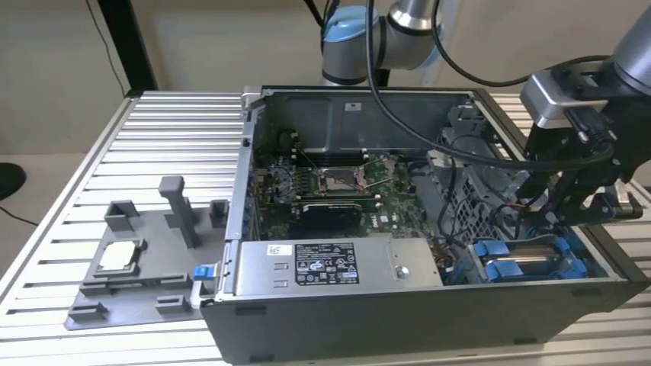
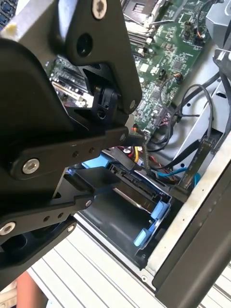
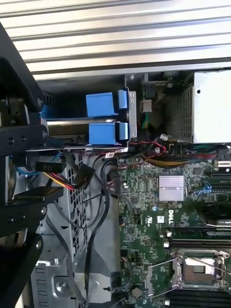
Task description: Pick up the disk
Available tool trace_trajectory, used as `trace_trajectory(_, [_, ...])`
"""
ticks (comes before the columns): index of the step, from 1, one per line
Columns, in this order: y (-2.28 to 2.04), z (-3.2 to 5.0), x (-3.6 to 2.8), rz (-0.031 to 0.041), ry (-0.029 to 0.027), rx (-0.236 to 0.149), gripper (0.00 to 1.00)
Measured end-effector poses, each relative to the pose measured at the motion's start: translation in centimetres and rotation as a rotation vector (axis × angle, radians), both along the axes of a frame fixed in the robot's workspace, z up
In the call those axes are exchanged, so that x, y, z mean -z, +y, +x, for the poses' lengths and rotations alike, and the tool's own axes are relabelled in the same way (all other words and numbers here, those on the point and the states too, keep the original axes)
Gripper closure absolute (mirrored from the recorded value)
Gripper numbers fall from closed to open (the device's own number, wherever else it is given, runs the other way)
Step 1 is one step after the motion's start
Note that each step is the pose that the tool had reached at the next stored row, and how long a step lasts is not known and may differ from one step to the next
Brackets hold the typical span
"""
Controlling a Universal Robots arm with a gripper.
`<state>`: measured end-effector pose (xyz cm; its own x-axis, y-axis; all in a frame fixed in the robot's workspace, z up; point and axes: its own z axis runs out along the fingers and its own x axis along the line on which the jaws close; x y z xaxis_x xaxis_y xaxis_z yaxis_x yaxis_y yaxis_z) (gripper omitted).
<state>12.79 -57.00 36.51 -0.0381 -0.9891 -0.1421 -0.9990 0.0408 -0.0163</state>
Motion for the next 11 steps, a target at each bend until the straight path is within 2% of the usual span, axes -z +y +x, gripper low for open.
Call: trace_trajectory(11, [0.0,0.03,0.32,0.0025,-0.0021,0.0,0.0])
